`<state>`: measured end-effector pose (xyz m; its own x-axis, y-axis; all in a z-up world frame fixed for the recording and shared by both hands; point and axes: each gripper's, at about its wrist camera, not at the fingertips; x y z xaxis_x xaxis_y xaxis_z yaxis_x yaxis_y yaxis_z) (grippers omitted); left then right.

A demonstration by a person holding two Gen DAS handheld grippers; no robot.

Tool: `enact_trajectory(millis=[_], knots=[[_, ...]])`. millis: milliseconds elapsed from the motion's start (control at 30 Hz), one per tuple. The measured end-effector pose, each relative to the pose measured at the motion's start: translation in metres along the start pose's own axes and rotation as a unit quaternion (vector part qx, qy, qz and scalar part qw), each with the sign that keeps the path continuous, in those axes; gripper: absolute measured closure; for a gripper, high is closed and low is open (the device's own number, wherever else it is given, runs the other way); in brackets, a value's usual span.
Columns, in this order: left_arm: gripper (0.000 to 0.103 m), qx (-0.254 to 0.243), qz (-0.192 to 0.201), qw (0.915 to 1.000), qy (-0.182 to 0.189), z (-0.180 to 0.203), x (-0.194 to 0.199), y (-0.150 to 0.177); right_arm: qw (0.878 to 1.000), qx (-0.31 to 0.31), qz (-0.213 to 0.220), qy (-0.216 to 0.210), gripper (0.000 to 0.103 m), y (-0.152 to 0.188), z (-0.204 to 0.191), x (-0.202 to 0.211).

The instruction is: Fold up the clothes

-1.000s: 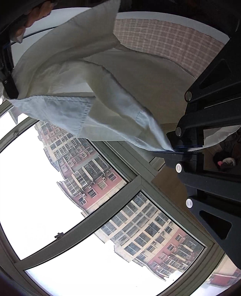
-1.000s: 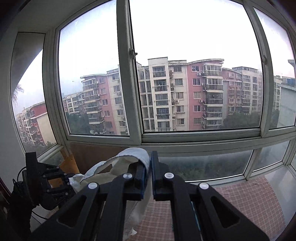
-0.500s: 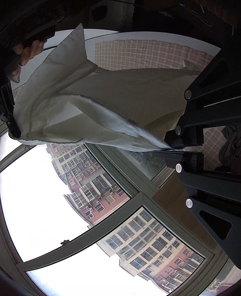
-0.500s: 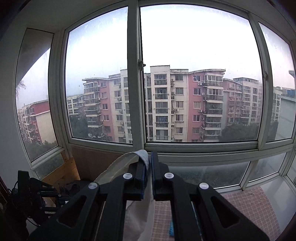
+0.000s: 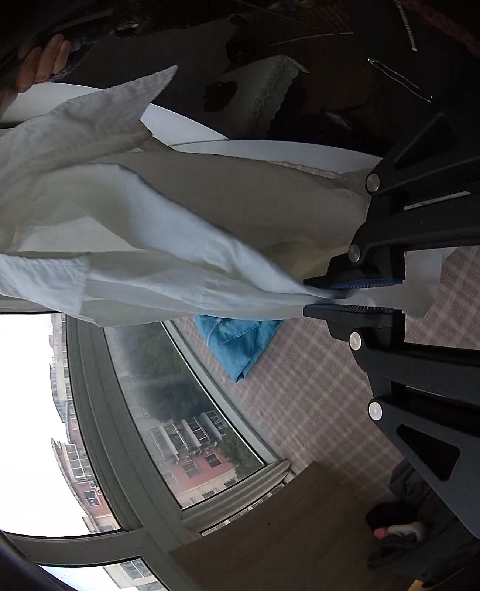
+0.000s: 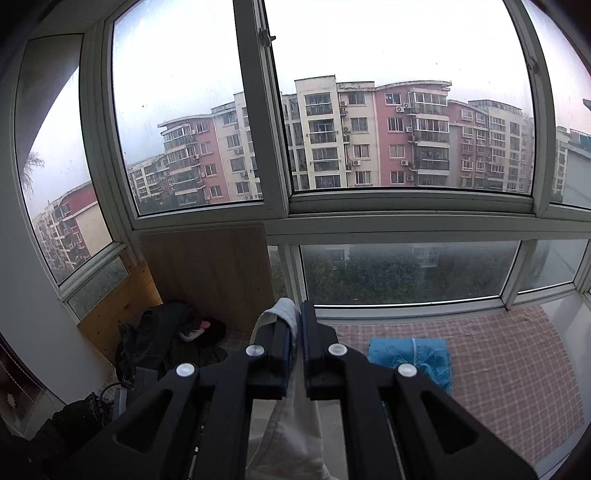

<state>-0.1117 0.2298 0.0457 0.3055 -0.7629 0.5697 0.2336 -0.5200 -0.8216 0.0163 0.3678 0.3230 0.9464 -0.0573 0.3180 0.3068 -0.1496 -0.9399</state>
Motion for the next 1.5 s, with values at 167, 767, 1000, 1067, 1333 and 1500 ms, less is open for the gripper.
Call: enact_trajectory(millis=[167, 767, 1000, 1067, 1333, 1500], knots=[[0.084, 0.02, -0.013, 0.9997, 0.009, -0.006, -0.029, 0.022, 1.0, 0.005, -0.005, 0.006, 0.098, -0.003, -0.001, 0.003], [0.098, 0.026, -0.072, 0.997, -0.007, -0.028, -0.077, 0.057, 0.999, 0.013, -0.028, 0.03, 0.098, -0.002, 0.008, 0.01], [0.102, 0.033, -0.087, 0.9949, -0.039, -0.047, -0.046, 0.039, 0.995, 0.01, -0.069, 0.078, 0.098, -0.003, 0.036, 0.001], [0.102, 0.018, -0.085, 0.9948, -0.053, -0.052, -0.018, 0.02, 0.992, 0.007, -0.083, 0.092, 0.098, -0.008, 0.045, 0.001], [0.102, -0.09, -0.032, 0.9875, -0.125, -0.023, 0.118, -0.076, 0.99, 0.002, -0.07, 0.125, 0.098, -0.054, 0.063, 0.042], [0.102, -0.15, -0.001, 0.9717, -0.183, 0.008, 0.172, -0.111, 0.993, 0.003, -0.016, 0.119, 0.098, -0.083, 0.054, 0.087]])
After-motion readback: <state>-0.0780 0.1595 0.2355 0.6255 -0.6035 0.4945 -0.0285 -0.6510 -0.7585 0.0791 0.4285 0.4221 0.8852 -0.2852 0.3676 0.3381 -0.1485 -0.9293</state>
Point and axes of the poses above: each gripper's, at about its wrist camera, not at the fingertips, and x roughly against the way its jaws point, z to its right, y to its underside, and after that the axes turned 11 degrees about z, right-handed
